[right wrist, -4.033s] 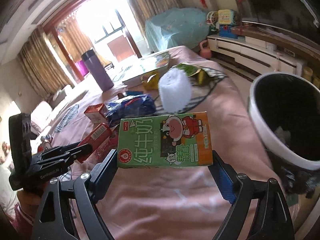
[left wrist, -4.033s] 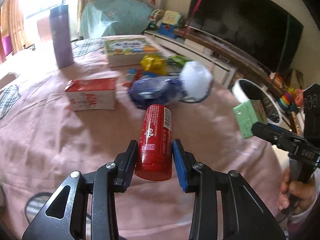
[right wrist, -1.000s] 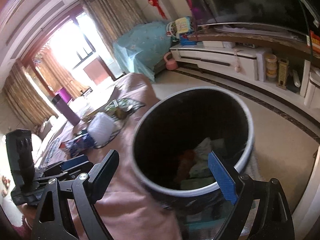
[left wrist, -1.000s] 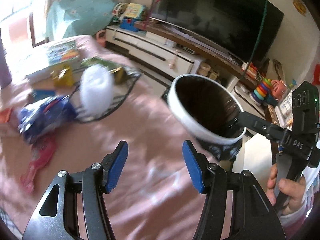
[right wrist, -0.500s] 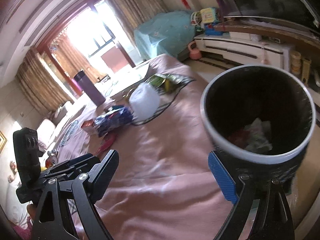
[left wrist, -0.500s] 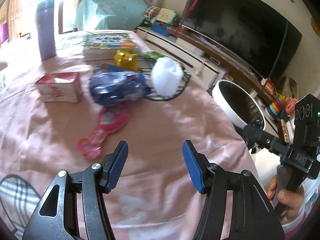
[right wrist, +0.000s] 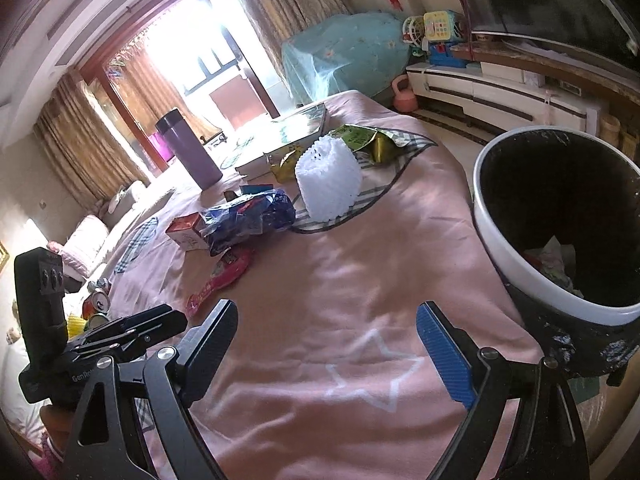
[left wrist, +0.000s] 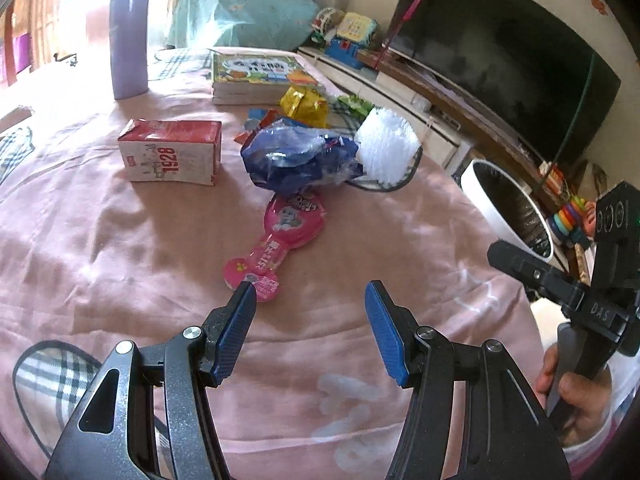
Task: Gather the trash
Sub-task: 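Move both open tools back over the table toward the pink candy and white foam, then grasp the pink lollipop candy with the left gripper while the right grasps the white mesh foam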
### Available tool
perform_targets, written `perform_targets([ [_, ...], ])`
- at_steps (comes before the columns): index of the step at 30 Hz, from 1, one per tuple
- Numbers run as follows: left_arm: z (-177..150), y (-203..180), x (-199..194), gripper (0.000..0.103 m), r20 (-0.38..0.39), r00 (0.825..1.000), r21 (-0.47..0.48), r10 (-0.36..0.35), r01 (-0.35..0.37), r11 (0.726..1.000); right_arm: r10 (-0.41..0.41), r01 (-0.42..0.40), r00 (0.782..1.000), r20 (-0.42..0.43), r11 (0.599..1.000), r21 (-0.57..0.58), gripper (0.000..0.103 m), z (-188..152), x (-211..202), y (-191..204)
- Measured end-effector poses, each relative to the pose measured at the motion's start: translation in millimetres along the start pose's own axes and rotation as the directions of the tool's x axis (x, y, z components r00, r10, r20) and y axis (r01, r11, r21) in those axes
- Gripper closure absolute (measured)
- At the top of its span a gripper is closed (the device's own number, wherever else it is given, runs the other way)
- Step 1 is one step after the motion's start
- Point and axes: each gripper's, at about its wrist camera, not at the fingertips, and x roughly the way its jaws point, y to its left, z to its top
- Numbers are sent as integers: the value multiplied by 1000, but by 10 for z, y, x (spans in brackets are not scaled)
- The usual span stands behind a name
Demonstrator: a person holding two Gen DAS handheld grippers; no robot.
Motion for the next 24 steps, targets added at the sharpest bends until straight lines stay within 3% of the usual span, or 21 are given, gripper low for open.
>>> perform_targets([
  [10,165,53,194,46,-32,998,65,57,-55,996,-9,9,1000,-13,1000,-15,11,197,261,97],
  [17,259,55,406,46,-68,996,103,61,-53,993,-25,24,1000,-10,999,-41,12,488,564,147],
  [23,240,30,488,73,-81,995,133,53,-42,990,-41,40,999,-13,999,-36,13,702,884,111],
  [24,232,24,487,82,-81,995,138,54,-42,990,-45,45,999,-14,998,-35,15,734,946,99],
])
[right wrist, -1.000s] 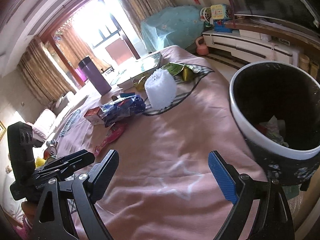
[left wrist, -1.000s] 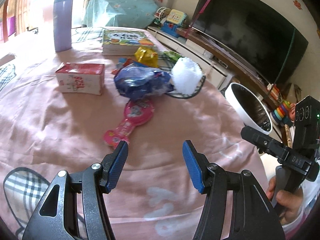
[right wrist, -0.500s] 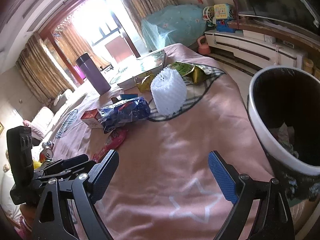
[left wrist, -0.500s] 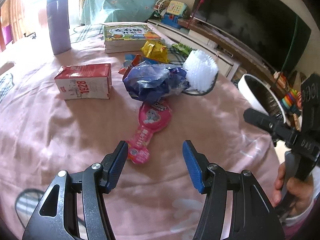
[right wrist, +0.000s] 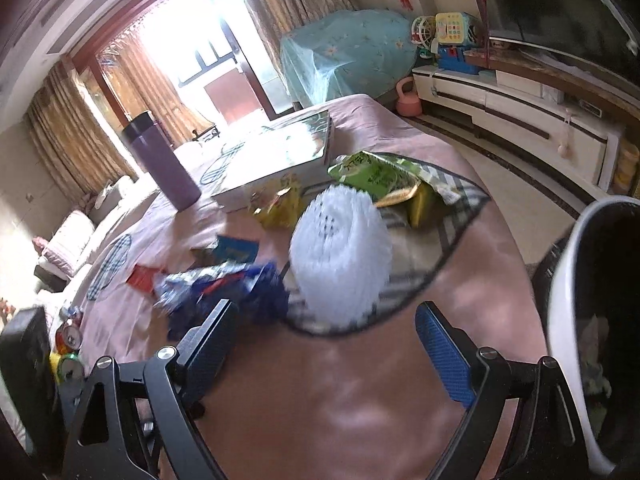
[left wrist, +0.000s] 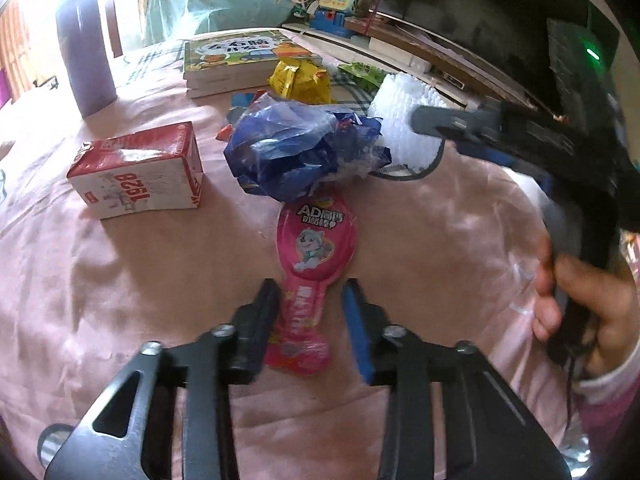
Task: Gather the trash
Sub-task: 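Grasp the pink lollipop candy with the left gripper while the right grasps the white mesh foam, then carry both items over the bin and open both grippers to release them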
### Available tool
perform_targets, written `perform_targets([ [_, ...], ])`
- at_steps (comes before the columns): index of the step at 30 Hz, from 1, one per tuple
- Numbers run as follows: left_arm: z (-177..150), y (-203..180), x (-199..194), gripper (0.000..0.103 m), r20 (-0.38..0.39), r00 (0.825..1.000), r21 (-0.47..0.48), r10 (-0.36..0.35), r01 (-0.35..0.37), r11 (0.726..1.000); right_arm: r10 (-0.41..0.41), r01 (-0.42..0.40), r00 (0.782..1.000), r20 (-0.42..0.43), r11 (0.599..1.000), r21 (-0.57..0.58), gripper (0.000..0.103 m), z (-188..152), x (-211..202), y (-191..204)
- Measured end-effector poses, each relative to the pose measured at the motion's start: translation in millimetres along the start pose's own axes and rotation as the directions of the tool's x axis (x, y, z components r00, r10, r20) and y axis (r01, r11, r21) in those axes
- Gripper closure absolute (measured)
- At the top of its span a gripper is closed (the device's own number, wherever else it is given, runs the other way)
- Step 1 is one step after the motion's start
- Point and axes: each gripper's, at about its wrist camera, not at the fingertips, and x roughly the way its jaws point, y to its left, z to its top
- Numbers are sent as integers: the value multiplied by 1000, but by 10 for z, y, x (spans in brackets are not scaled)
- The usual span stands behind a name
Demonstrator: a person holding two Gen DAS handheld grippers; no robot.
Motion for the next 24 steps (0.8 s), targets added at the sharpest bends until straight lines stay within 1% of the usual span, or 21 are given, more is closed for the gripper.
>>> perform_targets([
  [1,-10,-7,-6,83,1,1000,2,-3,3,1000,-1,1,1000,-2,1000,1,21,16,32,-11],
  [2,-18,-15,-15,83,2,1000,2,-5,5,1000,-2,2,1000,-8,1000,4,33,34,80,-26],
  [3,-33,-27,-31,84,4,1000,0,-7,7,1000,-2,2,1000,-15,1000,7,42,40,108,-36],
  [4,-44,-37,-43,84,6,1000,-3,-12,12,1000,-9,9,1000,-25,1000,11,64,36,129,-47],
  [5,-61,-50,-62,84,8,1000,-11,-24,24,1000,-13,13,1000,-24,1000,13,75,29,118,-54],
  [8,-113,-115,-130,84,18,998,-32,-66,66,997,-21,21,1000,4,1000,-2,79,-40,-45,-49],
  [15,-177,-476,-352,84,72,987,-10,-144,145,989,4,-5,1000,31,1000,13,80,-322,-590,-138],
  [24,-94,-862,-425,84,94,978,32,-188,186,982,-20,15,997,80,998,57,80,-581,-1186,-338],
])
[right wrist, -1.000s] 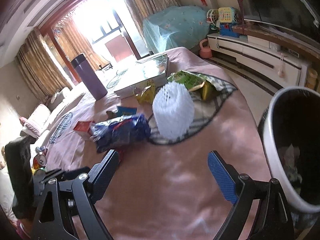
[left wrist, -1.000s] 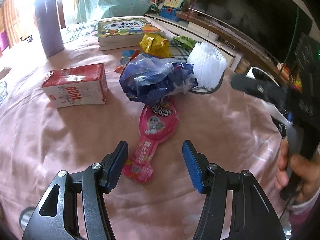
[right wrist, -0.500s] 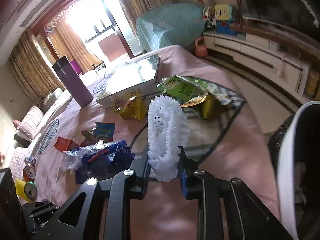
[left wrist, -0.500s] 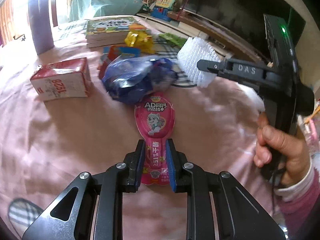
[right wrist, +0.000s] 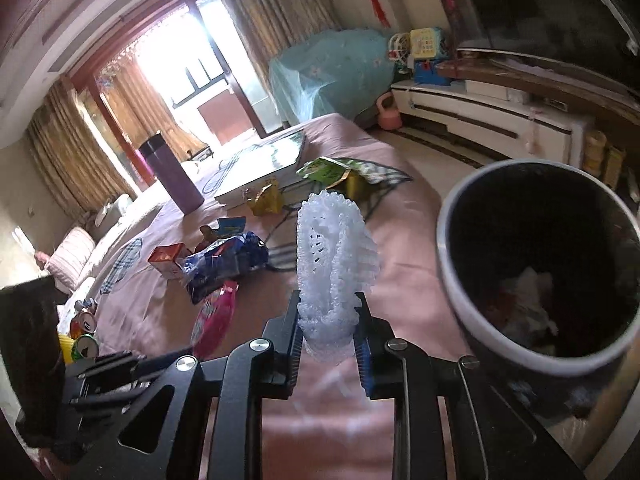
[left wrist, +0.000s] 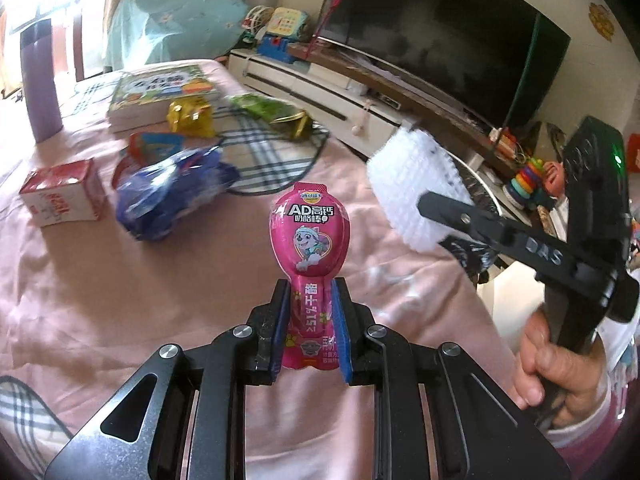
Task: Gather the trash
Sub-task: 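Carry both items over the bin and open both grippers to release them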
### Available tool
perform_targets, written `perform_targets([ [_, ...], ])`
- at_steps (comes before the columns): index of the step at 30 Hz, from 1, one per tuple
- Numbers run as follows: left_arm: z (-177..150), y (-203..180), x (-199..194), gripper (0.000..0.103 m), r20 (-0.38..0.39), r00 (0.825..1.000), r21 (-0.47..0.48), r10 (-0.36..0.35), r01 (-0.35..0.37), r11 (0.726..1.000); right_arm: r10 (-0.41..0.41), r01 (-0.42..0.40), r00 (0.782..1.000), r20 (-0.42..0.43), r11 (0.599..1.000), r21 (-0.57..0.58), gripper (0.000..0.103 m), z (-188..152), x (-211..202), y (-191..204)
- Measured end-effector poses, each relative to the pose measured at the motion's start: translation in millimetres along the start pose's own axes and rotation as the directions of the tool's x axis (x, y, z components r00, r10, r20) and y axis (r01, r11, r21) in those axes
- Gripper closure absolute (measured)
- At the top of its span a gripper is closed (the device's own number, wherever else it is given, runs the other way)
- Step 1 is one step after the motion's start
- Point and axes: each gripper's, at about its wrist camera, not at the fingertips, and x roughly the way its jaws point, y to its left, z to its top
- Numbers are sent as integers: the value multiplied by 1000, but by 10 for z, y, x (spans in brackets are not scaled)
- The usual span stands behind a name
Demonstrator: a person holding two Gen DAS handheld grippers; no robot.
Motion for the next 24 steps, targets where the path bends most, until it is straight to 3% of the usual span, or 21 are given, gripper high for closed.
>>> perform_targets([
  [9,146,-319,106,84,2,999,38,-33,33,999,-50,47,997,52,997,59,80,-91,-418,-298],
  [24,482,-901,349,84,0,998,150,-58,58,987,-145,127,982,119,981,149,80,1,-742,-873],
])
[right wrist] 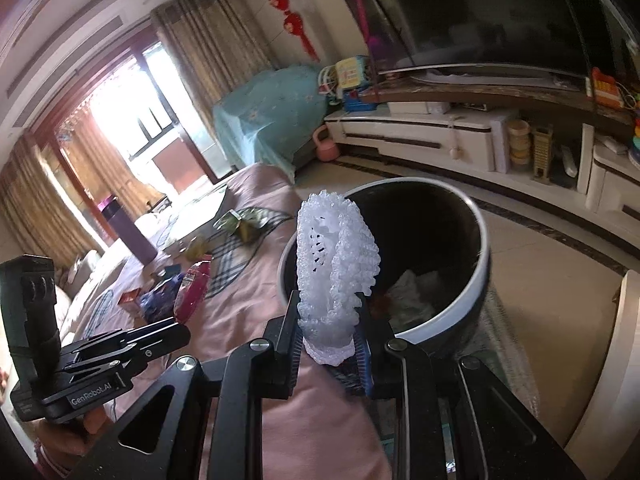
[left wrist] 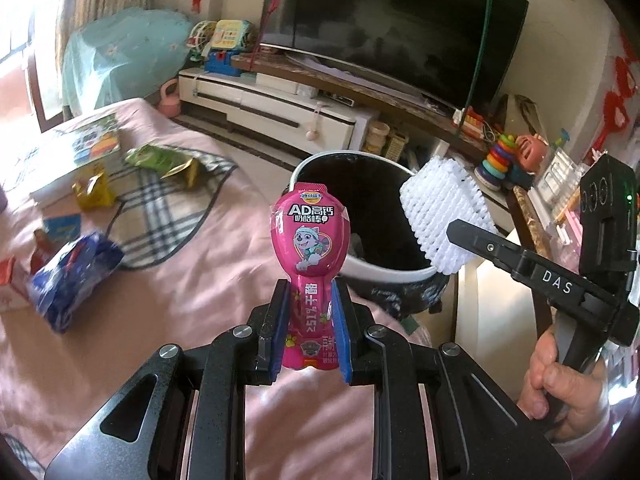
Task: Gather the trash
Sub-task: 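Carry both items over the bin and open both grippers to release them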
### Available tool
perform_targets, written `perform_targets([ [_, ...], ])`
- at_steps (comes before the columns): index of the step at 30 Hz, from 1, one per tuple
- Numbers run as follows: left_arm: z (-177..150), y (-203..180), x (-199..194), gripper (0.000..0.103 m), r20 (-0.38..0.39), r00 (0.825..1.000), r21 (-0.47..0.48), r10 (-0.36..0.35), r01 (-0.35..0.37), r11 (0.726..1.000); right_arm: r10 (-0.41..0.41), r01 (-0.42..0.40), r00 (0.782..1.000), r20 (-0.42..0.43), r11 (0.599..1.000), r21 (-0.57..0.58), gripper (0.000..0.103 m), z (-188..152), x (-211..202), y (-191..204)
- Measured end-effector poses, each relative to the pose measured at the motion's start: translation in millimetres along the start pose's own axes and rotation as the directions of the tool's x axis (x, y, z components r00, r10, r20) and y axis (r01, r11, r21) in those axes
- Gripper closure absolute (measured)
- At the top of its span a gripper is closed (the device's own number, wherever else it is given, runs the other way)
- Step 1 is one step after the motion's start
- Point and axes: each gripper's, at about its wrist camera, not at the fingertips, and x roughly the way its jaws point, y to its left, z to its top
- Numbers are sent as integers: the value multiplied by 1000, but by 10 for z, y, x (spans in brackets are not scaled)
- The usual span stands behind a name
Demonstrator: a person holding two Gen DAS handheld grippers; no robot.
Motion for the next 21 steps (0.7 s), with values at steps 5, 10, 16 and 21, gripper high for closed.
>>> perform_targets([
  [5,94,-119,95,84,-3,1000,23,-7,7,1000,-10,10,1000,7,1000,3,80,62,9,-97],
  [10,154,-222,204,84,-11,1000,38,-10,11,999,-19,19,1000,1,1000,0,80,123,45,-175],
  [16,243,-273,303,84,-21,1000,39,-12,13,999,-30,30,1000,0,1000,-2,80,183,72,-256],
  [21,309,-331,361,84,-20,1000,50,-9,10,999,-34,34,999,-3,999,0,80,238,112,-324],
])
